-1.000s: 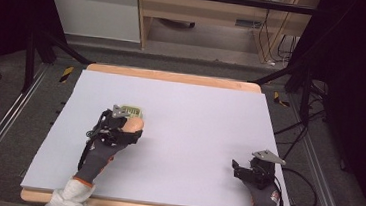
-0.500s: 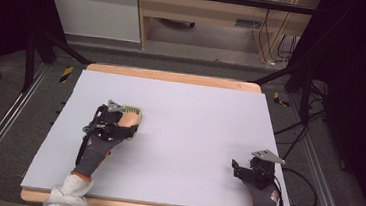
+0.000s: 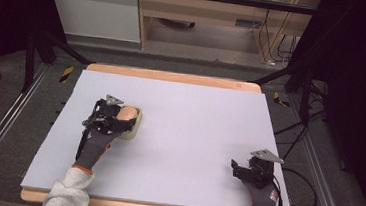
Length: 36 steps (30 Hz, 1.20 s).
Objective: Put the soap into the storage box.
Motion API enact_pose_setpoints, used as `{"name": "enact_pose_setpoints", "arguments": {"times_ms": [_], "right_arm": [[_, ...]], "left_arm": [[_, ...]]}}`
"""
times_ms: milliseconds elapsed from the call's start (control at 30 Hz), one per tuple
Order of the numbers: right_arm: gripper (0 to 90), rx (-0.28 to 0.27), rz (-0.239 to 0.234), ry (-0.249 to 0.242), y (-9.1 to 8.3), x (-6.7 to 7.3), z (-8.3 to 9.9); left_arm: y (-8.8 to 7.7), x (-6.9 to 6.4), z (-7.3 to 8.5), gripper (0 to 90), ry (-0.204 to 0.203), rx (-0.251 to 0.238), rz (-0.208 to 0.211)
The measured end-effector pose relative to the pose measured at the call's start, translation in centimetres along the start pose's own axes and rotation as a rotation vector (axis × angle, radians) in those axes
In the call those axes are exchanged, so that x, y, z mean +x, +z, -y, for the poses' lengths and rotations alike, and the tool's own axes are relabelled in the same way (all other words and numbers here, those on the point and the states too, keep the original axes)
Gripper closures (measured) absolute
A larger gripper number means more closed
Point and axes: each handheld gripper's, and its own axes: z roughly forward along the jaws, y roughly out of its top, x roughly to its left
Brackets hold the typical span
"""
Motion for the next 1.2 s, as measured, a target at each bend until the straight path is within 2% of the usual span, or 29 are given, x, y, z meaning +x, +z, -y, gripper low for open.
{"name": "enact_pose_setpoints", "arguments": {"times_ms": [400, 633, 1200], "right_arm": [[12.4, -0.001, 0.004, 0.005, 0.0, 0.0, 0.0], [12.4, 0.002, 0.001, 0.002, 0.0, 0.0, 0.0], [12.4, 0.002, 0.0, 0.006, 0.1, 0.1, 0.0]], "left_arm": [[1.4, 0.5, -0.7, 31.4, -0.007, 0.004, -0.014], [2.2, 1.0, -0.7, 31.4, -0.021, 0.012, -0.024], [3.8, 1.5, -0.1, 31.4, -0.018, 0.05, -0.042]]}}
